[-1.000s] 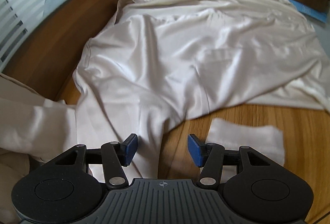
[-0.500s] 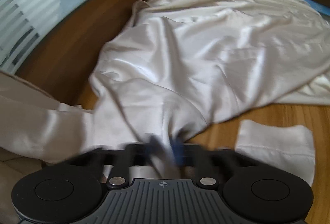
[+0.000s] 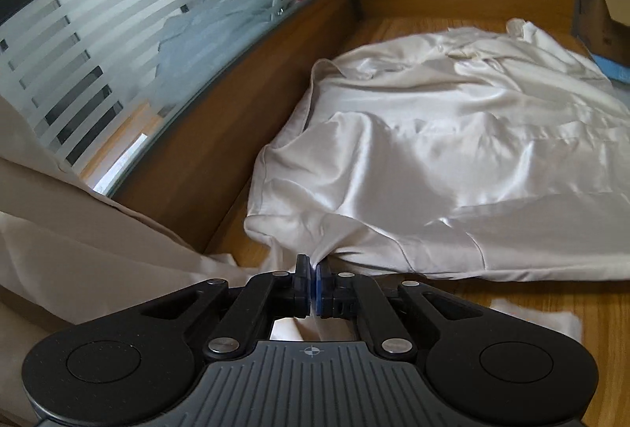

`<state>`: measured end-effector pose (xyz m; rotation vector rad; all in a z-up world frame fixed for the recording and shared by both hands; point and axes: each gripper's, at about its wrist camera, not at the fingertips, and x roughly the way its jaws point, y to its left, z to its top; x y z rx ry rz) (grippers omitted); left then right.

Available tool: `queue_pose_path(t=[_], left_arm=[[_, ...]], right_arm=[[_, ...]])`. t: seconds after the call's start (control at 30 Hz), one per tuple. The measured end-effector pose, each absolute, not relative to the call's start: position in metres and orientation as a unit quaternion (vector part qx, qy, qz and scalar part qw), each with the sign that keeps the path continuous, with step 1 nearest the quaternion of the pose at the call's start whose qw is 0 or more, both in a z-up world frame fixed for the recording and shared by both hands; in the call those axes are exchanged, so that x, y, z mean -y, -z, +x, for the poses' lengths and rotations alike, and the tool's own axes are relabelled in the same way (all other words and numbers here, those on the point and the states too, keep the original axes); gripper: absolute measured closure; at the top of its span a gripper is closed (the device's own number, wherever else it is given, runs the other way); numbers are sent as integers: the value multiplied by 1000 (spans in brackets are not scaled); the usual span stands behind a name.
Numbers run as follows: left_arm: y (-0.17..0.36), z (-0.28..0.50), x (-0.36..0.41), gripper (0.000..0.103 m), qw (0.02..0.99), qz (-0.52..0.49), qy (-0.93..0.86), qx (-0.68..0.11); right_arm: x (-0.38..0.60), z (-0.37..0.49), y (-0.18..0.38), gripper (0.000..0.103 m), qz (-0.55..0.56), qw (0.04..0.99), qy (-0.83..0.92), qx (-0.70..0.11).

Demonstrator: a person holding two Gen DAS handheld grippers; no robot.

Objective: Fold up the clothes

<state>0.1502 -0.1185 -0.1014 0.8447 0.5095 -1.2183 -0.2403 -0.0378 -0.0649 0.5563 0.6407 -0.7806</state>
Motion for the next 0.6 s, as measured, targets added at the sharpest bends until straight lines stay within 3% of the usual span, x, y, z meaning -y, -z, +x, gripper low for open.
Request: queue_pose_path(t=[0.27, 0.37, 0.47, 0.53, 0.6], left_arm=[[141, 144, 107, 93, 690, 424, 533, -243], [143, 141, 91, 79, 686, 425, 538, -243], [132, 129, 70, 72, 672, 414, 568, -234], [126, 118, 59, 62, 650, 400, 599, -242], [124, 102, 50, 58, 624, 390, 629, -250]], right_arm=[[29, -215, 105, 102, 252, 840, 309, -367], [29, -209, 117, 98, 257, 835, 292, -390], [22, -210, 117, 96, 258, 837, 282, -392], [19, -213, 116, 87, 263, 836, 285, -389], [18, -214, 115, 83, 269, 833, 293, -385]])
